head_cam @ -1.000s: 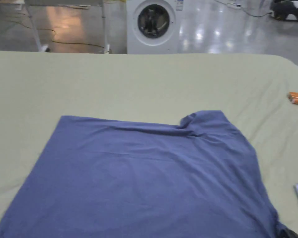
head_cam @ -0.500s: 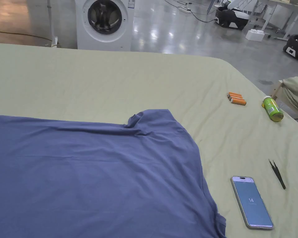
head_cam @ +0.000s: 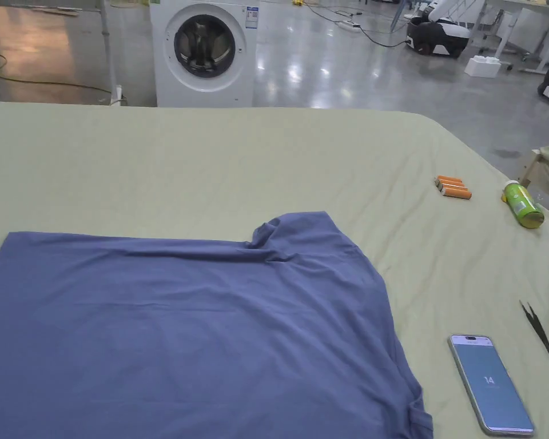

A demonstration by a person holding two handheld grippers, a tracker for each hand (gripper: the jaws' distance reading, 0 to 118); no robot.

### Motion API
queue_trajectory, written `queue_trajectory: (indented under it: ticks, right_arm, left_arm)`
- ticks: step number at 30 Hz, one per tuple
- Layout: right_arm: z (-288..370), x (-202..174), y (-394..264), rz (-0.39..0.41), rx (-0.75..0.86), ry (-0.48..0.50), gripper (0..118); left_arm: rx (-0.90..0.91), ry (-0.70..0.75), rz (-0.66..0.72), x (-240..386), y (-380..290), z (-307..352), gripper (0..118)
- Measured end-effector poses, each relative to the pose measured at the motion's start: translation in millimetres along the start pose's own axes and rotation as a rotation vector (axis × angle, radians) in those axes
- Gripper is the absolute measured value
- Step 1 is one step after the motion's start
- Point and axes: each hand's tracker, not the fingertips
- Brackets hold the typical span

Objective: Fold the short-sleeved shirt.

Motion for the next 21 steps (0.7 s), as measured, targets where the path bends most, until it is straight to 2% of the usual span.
queue_trajectory:
  ticks: [1,5,9,12,15,19,21]
  right_arm:
    - [0.3,-1.0,1.7,0.006,-0.001,0.004,8]
    - [14.8,-2.0,25.8,-0.001,0.070,0.012,6]
    - [3.3,-2.6,84.2,0.009,0.104,0.070,6]
    - [-30.0,-13.0,126.2,0.008,0.129,0.099,6]
    - [-77.1,-23.5,160.8,-0.015,0.118,0.095,6]
    - [-134.1,-33.9,182.4,-0.005,0.039,0.037,6]
    - [-152.0,-37.7,183.5,0.017,0.005,0.009,14]
  left_arm:
    - [0.026,-0.013,0.037,-0.6,-1.2,1.6,4]
    - [0.080,-0.050,0.037,5.1,14.4,15.6,3]
    - [0.184,-0.155,0.084,4.6,76.5,5.3,3]
    - [0.226,-0.163,-0.001,12.7,135.9,-23.6,3]
    - [0.180,-0.189,-0.054,13.1,195.1,-73.5,3]
    - [0.088,-0.129,-0.132,19.7,239.9,-132.5,3]
    - [0.042,-0.105,-0.158,25.1,245.1,-151.0,6]
